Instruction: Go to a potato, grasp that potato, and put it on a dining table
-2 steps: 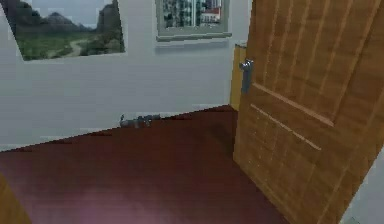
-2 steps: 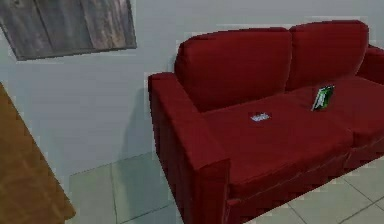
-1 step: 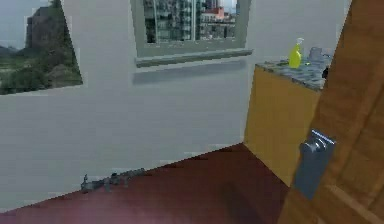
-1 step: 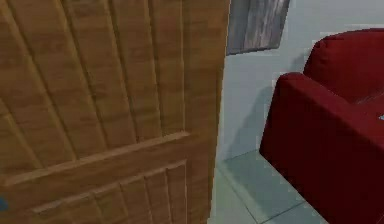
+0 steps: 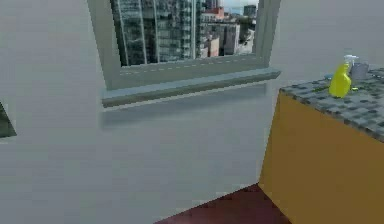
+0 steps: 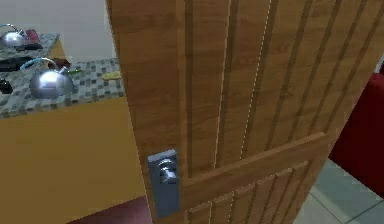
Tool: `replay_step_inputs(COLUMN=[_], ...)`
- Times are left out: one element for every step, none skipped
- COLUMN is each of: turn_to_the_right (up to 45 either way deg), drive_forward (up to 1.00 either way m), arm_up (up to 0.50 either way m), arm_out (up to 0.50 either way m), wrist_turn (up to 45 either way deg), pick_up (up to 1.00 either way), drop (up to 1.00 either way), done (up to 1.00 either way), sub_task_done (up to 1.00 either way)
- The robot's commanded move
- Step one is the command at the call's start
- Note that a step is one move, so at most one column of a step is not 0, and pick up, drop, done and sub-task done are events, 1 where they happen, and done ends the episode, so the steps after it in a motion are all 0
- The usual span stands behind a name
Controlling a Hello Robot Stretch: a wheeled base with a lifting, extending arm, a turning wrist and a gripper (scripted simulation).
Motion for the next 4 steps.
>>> replay_step_inputs(turn_to_the_right=[6.0,3.0,0.0,45.0], drive_forward=[0.00,0.00,0.50,0.00], arm_up=[0.00,0.00,0.00,0.00], arm_out=[0.00,0.00,0.00,0.00], wrist_turn=[0.0,0.0,0.0,0.0], pick_up=[0.00,0.00,0.00,0.00], drop=[0.00,0.00,0.00,0.00], done=[0.00,0.00,0.00,0.00], sub_task_done=[0.00,0.00,0.00,0.00])
